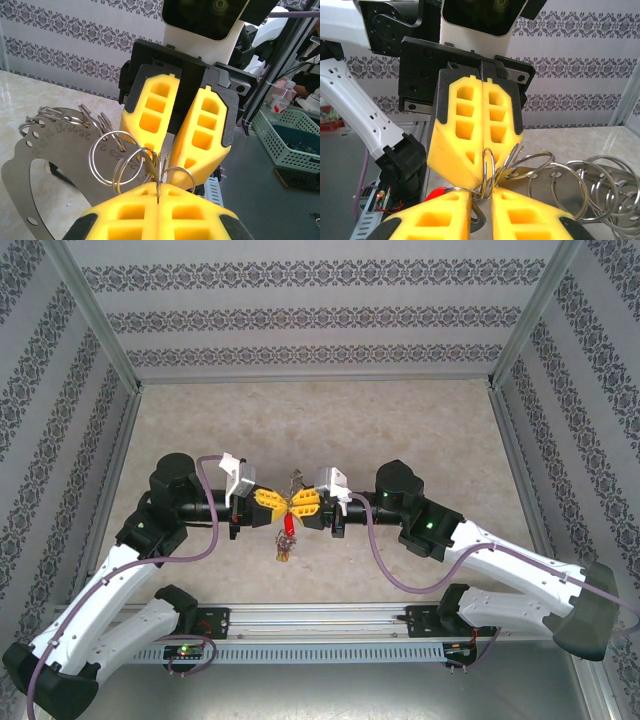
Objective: Put the keys on the keyring
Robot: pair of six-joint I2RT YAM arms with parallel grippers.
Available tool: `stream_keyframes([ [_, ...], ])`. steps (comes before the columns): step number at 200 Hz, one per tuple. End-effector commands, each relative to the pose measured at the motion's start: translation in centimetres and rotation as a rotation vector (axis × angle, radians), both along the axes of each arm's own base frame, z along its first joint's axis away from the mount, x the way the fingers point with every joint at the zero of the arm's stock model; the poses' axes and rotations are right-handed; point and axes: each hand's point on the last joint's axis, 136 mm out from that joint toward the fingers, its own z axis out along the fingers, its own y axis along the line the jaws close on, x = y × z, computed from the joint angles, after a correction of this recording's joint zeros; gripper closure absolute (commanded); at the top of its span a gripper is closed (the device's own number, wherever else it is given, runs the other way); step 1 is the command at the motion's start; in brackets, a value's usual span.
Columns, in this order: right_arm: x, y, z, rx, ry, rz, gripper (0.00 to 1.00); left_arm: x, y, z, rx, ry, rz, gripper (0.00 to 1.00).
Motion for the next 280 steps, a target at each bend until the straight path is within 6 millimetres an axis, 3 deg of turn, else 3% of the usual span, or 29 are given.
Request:
stream_keyframes([
  [1, -0.5, 0.5, 2.7, 0.079, -0.049, 0.025, 0.87, -0.9, -0.2, 1.0, -0.014, -0.059, -0.042, 1.0],
  [44, -0.1, 0.1, 2.9, 0.08, -0.06, -0.012, 1.0, -0.7, -0.2, 0.8, -0.001, -0.06, -0.026, 1.0],
  [109, 0.1, 0.1, 3.0, 0.057, -0.028, -0.021, 1.0, -1.0, -0.5, 0.4, 0.023, -0.046, -0.042, 1.0],
  [121, 0.0, 0.1, 3.2, 0.066, -0.027, -0.02, 0.9, -1.1, -0.6, 0.4, 0.029, -0.048, -0.046, 1.0],
  [142, -0.2, 0.0, 3.3, 0.076, -0.035, -0.011, 0.86, -1.3, -0.8, 0.5, 0.029, -0.052, -0.054, 1.0],
  [168, -0.4, 0.0, 3.2, 0.076, -0.045, 0.0, 1.0, -1.5, -1.2, 0.5, 0.034, -0.047, -0.07, 1.0],
  [222, -0.5, -0.7, 3.2, 0.065, -0.053, -0.012, 1.0, -1.4, -1.3, -0.4, 0.071, -0.019, -0.061, 1.0],
  [253, 0.0, -1.0, 2.4, 0.003, -0.014, -0.027, 1.0, -1.1, -0.5, -0.4, 0.122, -0.053, 0.008, 0.71],
  [280, 1.1, -1.3, 1.5, -0.051, 0.022, -0.076, 1.0, 0.0, 0.8, -0.5, 0.214, -0.104, 0.113, 0.64],
])
